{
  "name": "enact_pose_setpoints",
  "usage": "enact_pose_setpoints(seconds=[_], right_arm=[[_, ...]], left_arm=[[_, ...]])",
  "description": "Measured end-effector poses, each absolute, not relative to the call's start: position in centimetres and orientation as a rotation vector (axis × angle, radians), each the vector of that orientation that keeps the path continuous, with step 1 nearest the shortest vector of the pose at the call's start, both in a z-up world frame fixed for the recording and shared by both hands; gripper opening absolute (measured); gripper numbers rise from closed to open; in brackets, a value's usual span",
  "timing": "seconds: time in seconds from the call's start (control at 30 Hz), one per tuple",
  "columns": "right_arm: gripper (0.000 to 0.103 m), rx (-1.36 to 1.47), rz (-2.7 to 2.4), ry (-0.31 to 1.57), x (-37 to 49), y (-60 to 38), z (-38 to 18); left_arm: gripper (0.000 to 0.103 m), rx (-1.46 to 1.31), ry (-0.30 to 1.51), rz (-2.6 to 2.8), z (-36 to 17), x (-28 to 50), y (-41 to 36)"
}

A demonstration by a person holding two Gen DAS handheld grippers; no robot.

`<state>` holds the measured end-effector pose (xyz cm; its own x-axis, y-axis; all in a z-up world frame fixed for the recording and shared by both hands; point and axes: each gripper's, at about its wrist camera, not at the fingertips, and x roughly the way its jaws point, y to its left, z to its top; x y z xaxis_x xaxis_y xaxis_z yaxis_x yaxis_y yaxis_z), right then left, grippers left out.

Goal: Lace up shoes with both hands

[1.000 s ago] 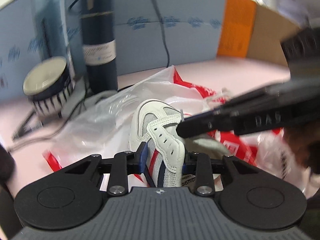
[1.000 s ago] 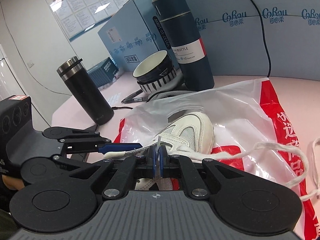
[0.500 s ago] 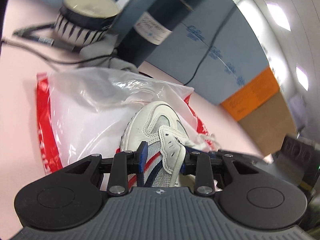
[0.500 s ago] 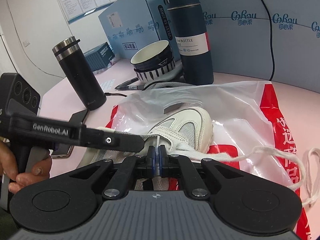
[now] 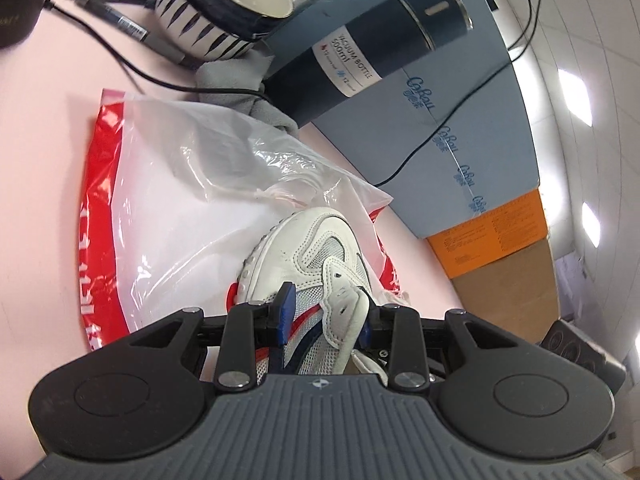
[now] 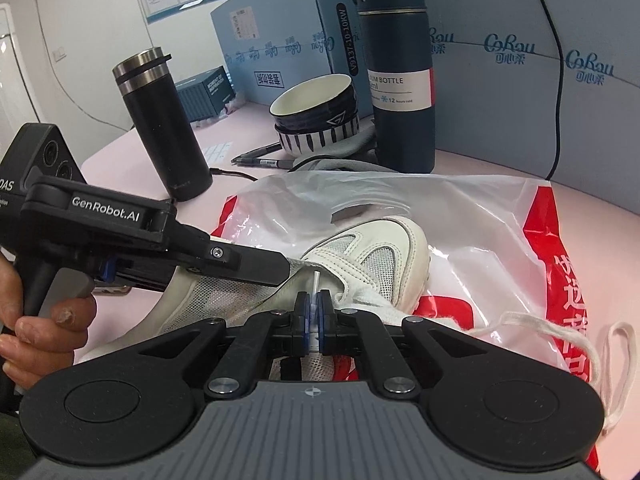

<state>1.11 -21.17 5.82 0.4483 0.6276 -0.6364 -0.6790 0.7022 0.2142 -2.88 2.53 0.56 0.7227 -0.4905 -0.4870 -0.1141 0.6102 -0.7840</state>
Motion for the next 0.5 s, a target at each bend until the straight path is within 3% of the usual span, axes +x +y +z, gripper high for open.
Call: enact_pose_setpoints(seconds=[0.5], right_arm=[[0.003, -0.167, 0.818, 0.664, 0.36, -20.47, 5.94]], left_arm=[[0.028, -0.956, 0.756, -0.246, 0.18, -2.86, 2.86]])
